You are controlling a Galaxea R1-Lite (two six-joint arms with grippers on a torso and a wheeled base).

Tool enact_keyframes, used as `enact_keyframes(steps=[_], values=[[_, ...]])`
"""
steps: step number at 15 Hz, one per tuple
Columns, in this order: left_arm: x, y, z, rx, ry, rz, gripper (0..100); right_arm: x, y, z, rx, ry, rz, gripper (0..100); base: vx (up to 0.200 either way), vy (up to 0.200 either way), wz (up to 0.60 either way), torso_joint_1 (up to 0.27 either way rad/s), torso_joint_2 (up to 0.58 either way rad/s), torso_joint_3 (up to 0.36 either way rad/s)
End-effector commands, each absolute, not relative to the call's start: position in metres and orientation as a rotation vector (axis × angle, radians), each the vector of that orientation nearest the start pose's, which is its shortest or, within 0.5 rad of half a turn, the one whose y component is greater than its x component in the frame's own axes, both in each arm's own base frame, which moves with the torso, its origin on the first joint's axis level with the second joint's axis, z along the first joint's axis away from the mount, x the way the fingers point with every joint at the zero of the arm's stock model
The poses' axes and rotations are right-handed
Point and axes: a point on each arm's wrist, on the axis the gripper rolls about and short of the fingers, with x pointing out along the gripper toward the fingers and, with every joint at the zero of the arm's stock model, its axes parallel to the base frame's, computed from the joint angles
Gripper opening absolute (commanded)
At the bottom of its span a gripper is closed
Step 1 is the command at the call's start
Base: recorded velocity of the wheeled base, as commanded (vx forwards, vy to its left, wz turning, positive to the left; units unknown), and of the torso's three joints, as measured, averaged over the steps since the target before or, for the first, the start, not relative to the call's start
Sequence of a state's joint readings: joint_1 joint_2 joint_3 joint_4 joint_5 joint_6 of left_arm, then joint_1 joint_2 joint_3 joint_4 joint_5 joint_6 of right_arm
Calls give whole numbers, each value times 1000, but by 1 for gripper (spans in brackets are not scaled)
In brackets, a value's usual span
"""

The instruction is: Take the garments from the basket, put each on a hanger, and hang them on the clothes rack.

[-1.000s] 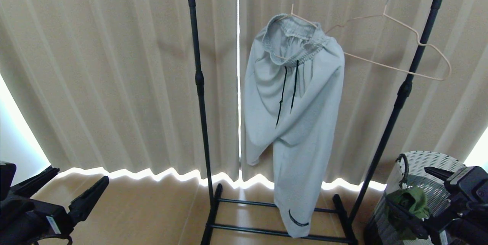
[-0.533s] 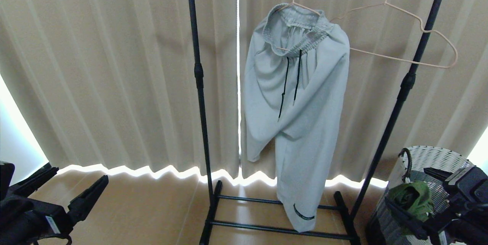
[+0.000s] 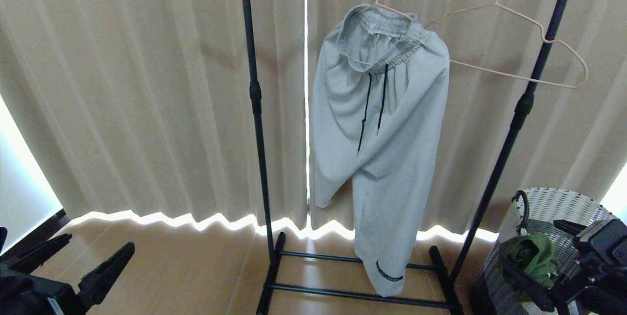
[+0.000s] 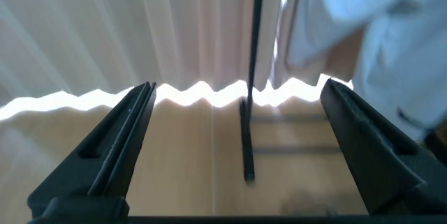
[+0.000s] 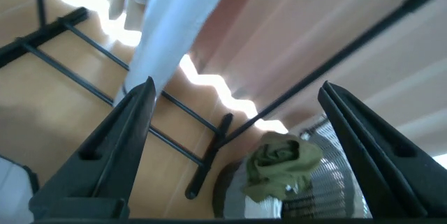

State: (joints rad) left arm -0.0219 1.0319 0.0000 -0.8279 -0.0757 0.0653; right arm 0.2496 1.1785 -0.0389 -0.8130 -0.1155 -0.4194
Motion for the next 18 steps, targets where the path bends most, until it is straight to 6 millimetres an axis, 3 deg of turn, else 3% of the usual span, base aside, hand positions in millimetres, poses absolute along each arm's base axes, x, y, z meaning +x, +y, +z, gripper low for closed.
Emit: enact_keyframes(steps=[1,7,18], values=[[89,-4,129,69,159,-107,100,109,25,115,-470,276,187,100,0,0,0,0,0,0],[87,-8,130,135,144,-162,100,113,26,104,-486,366,207,100,0,0,0,0,0,0],[96,-8,133,100,168,-153,100,114,26,107,-483,347,199,100,0,0,0,0,0,0]])
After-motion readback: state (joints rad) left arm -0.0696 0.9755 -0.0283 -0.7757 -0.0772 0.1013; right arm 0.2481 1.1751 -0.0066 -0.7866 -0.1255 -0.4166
